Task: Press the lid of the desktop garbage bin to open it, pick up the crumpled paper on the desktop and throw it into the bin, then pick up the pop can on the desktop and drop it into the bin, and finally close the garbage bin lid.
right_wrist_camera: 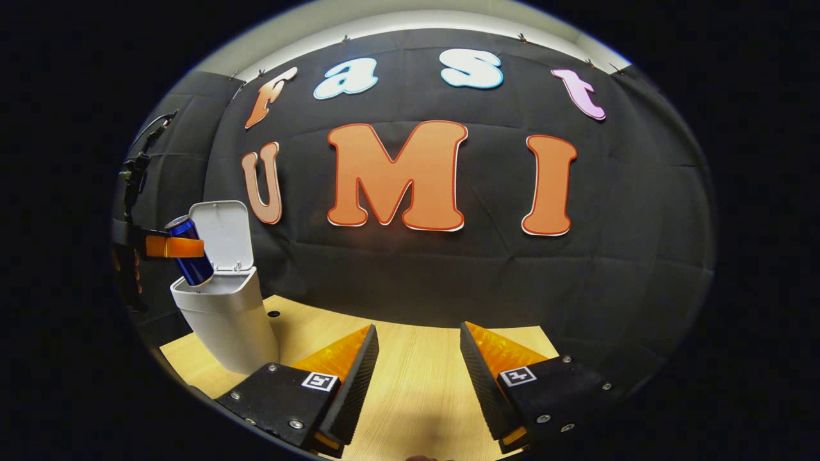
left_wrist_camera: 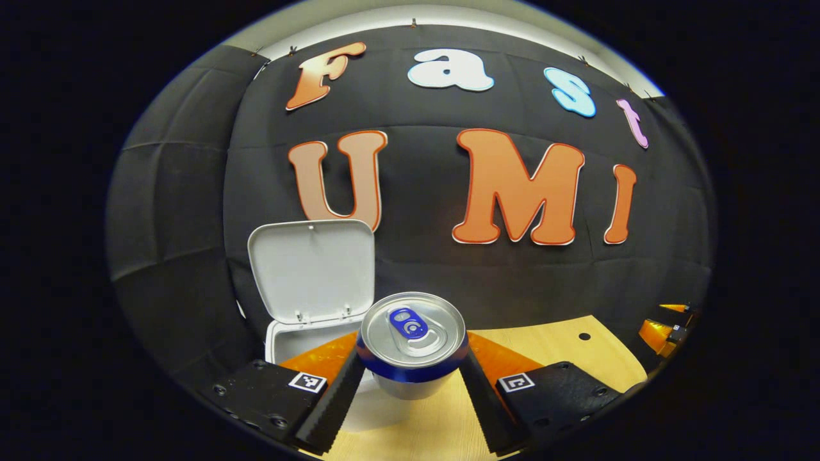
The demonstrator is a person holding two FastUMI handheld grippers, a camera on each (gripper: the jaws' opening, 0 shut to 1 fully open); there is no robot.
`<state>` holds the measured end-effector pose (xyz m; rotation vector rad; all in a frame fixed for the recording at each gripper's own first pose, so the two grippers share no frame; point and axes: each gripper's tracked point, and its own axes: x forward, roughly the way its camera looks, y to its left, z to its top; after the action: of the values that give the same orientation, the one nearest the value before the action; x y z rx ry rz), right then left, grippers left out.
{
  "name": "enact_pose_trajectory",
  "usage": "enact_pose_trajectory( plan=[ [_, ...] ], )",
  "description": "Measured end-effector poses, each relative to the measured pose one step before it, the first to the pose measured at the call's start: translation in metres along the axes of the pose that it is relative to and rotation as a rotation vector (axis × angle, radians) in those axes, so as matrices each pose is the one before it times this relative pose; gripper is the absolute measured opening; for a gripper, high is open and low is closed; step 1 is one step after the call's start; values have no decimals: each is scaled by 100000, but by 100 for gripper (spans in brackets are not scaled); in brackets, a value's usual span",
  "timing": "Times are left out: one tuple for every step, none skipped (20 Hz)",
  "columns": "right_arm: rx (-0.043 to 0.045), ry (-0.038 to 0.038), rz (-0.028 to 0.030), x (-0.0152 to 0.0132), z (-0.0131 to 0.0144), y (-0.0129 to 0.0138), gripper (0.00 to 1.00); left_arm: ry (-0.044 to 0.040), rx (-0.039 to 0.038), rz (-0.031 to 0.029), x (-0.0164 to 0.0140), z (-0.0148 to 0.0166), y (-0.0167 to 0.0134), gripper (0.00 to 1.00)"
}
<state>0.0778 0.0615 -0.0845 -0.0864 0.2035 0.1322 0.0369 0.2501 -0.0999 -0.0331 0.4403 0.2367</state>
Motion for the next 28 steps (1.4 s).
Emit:
enact_pose_trajectory(
  plan=[
    [-395,-1,136,1,-17,28,77,-175,-186,1149,182,25,933,82],
    [-332,189,-228,54,-176,-41,77,652,18,1341,325,-150,834,82],
    [85,314,149,8,-35,42,76,197,-294,783,279,-182,848,82],
    [160,331,-252,-59,-153,-126,77,95,-201,761,360,91,644,82],
    [248,186,-77,-5,-184,-66,77,419,-149,767,354,-10,761,82],
    [98,250,-44,68,-64,4,77,-687,-135,472,312,205,549,82],
    [-257,200,-488,44,-66,-159,76,-31,26,691,432,-37,638,82],
    [-52,254,-10,-26,-113,-85,76,-841,102,463,419,169,463,82],
    [-54,344,-447,18,-158,-162,76,-608,504,440,656,157,477,82],
    [132,158,-141,67,-80,-166,76,-527,606,609,547,31,485,82],
    [195,88,-370,-40,-39,-145,76,-914,801,381,582,152,440,82],
    [82,253,-544,96,-64,-197,77,-285,284,294,504,-11,324,82],
    [147,212,93,22,-32,-26,76,-627,119,123,699,-188,300,82],
    [-268,193,-573,-17,-39,-134,76,39,-228,119,491,-79,242,82],
    [-135,28,-124,58,-116,-241,76,-762,-27,540,361,62,299,82],
    [43,41,-277,45,70,-16,76,-91,80,618,500,20,204,82],
    [73,205,-265,73,-145,-102,76,259,191,134,273,-178,23,82],
    [245,360,1,58,-135,-115,76,602,473,799,386,-74,51,82],
    [77,338,-282,85,-102,-11,76,228,32,366,549,-169,177,84],
    [241,-56,91,99,44,-11,76,449,236,543,347,-113,131,84],
    [68,-94,-280,51,57,-12,76,-35,-69,480,226,77,228,84],
    [-3,-193,59,27,26,-26,76,-290,-239,856,184,346,317,87],
    [-15,15,-74,58,22,-38,76,-927,-976,894,223,547,403,90],
    [-141,7,-302,107,-19,-117,76,-928,-1185,480,109,747,326,88],
    [185,22,32,52,-60,-10,76,-1769,-897,413,32,1071,271,88],
    [200,20,-357,8,18,-136,76,-2325,-188,286,3,1243,255,88],
    [300,-9,323,121,47,48,76,-2195,508,286,-208,1231,193,88],
    [-7,49,-113,-3,8,17,76,-1521,732,477,-24,1092,356,88]
  ],
)
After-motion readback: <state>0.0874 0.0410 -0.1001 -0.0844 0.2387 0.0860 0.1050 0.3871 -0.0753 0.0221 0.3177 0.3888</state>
